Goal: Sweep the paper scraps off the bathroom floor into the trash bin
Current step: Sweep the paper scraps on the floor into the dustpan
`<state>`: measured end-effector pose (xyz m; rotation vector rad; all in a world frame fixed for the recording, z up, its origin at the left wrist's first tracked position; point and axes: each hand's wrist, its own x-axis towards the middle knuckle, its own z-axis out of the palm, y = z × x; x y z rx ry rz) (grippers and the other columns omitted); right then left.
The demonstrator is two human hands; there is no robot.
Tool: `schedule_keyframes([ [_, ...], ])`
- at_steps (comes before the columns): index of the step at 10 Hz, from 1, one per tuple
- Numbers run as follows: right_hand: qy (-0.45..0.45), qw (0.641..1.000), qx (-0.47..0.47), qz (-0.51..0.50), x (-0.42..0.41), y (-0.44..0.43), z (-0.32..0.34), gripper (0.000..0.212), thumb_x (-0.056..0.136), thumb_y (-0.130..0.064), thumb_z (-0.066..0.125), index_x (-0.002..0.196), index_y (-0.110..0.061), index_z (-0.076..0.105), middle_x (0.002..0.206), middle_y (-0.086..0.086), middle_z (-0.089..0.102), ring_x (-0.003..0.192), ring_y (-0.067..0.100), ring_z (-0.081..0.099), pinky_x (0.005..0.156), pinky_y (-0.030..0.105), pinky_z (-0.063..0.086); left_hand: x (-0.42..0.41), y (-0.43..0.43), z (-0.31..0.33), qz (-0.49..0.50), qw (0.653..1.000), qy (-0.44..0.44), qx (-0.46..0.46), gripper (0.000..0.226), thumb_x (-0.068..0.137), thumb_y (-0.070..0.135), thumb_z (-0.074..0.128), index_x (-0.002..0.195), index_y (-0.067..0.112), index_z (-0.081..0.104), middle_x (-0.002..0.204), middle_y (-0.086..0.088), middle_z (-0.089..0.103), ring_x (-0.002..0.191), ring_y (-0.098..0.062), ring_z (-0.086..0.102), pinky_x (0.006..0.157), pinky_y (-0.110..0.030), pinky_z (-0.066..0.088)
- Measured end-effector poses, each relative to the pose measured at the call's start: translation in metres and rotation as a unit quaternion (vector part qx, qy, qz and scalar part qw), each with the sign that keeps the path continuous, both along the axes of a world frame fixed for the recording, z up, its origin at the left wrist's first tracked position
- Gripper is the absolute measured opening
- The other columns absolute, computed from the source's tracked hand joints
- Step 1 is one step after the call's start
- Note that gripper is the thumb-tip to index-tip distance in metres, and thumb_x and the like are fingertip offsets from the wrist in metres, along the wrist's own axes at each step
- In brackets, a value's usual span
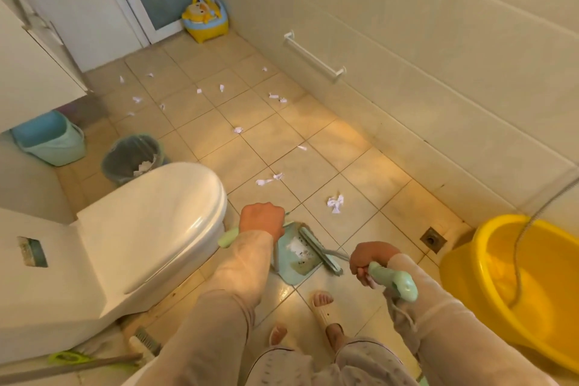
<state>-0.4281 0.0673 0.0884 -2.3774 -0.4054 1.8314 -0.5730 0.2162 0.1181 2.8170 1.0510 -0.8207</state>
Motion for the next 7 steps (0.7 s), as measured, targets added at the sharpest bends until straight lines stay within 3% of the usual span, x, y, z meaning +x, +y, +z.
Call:
schedule_keyframes([
  [1, 0.057, 0.994, -0.036, -0.086, 0.011, -0.01, -0.003, 0.034, 0.094, -0.003, 0.035, 0.061, -0.009, 0.039, 0.02, -0.002, 0.045, 0.014, 0.007, 0.044, 0.023, 0.007, 0.032, 0.003, 0.0, -0.002, 0.013, 1.0, -0.003, 0.012, 0.027, 0.095, 0.029, 0.049, 0.115, 0.015, 0.061, 0.117, -0.007, 0.066, 0.11, -0.025, 0.062, 0.083, -0.028, 0.046],
  [3, 0.101, 0.975, -0.045, -0.193, 0.022, -0.03, -0.007, 0.035, 0.096, -0.008, 0.029, 0.063, -0.01, 0.038, 0.023, 0.0, 0.042, 0.015, 0.009, 0.039, 0.027, 0.006, 0.031, 0.007, -0.005, -0.003, 0.033, 0.999, -0.02, 0.036, 0.023, 0.095, 0.026, 0.049, 0.11, 0.016, 0.062, 0.112, -0.004, 0.068, 0.104, -0.023, 0.064, 0.074, -0.026, 0.043],
  [5, -0.001, 0.997, -0.021, -0.074, 0.038, -0.025, -0.002, 0.031, 0.09, 0.001, 0.038, 0.061, -0.009, 0.041, 0.022, -0.002, 0.044, 0.016, 0.007, 0.041, 0.028, 0.009, 0.034, 0.022, -0.005, 0.002, 0.064, 0.998, 0.003, 0.018, 0.028, 0.094, 0.033, 0.051, 0.113, 0.016, 0.061, 0.115, -0.004, 0.066, 0.108, -0.023, 0.062, 0.082, -0.027, 0.046],
  [6, -0.067, 0.997, 0.0, 0.044, 0.028, -0.018, -0.007, 0.032, 0.089, -0.003, 0.043, 0.06, -0.015, 0.041, 0.052, 0.003, 0.055, 0.04, 0.006, 0.045, 0.041, 0.014, 0.036, 0.027, -0.006, 0.005, 0.073, 0.997, 0.022, 0.002, 0.031, 0.094, 0.035, 0.05, 0.116, 0.016, 0.06, 0.119, -0.005, 0.065, 0.111, -0.024, 0.061, 0.086, -0.029, 0.047],
  [7, -0.06, 0.995, -0.033, 0.079, 0.022, -0.018, -0.01, 0.026, 0.093, -0.004, 0.04, 0.102, -0.008, 0.064, 0.112, 0.017, 0.064, 0.068, 0.012, 0.055, 0.047, 0.014, 0.03, 0.026, -0.008, 0.003, 0.073, 0.997, 0.03, 0.005, 0.031, 0.094, 0.032, 0.049, 0.117, 0.015, 0.06, 0.118, -0.006, 0.065, 0.11, -0.025, 0.062, 0.087, -0.029, 0.048],
])
